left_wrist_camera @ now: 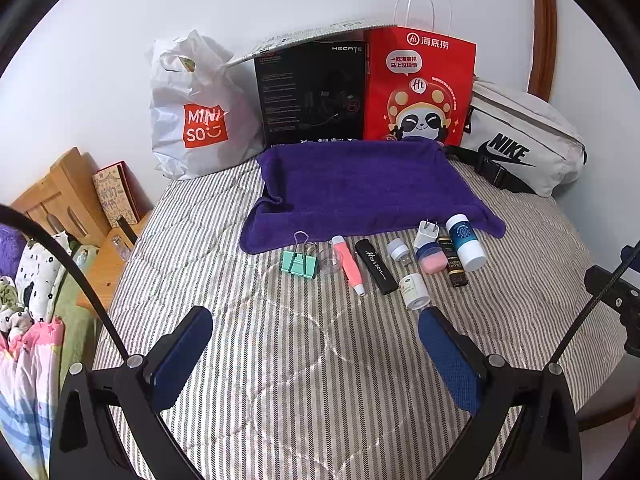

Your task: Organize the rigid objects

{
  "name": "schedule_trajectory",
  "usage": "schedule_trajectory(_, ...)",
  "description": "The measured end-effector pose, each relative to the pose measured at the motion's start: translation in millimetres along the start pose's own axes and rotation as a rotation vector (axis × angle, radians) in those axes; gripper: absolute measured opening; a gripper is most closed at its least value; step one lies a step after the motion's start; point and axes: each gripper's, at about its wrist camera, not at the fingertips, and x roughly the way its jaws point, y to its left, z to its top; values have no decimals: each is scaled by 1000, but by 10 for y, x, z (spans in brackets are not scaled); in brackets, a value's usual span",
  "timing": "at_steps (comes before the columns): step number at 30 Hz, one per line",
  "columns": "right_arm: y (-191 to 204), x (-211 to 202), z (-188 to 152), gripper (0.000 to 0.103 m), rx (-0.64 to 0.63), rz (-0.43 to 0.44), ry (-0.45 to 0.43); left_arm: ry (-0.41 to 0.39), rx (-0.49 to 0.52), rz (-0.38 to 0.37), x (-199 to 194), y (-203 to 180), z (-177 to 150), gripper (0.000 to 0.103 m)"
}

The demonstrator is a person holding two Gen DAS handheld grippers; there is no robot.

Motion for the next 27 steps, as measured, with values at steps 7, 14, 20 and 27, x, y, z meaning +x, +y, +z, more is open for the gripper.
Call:
schedule_trajectory(7, 7, 9, -7, 103, -2, 2, 0, 0, -1, 0, 2, 2, 3, 103)
schedule_trajectory(14, 3, 31, -17, 103, 0, 1, 1, -6, -10, -20, 39, 33, 3, 103)
schedule_trajectory(20, -2, 137, -40, 103, -1, 7, 12, -11, -4, -42, 145, 75, -18, 103)
schedule_trajectory(27, -6, 322, -87, 103, 4, 20, 30, 2, -17, -76, 385, 170, -32, 103)
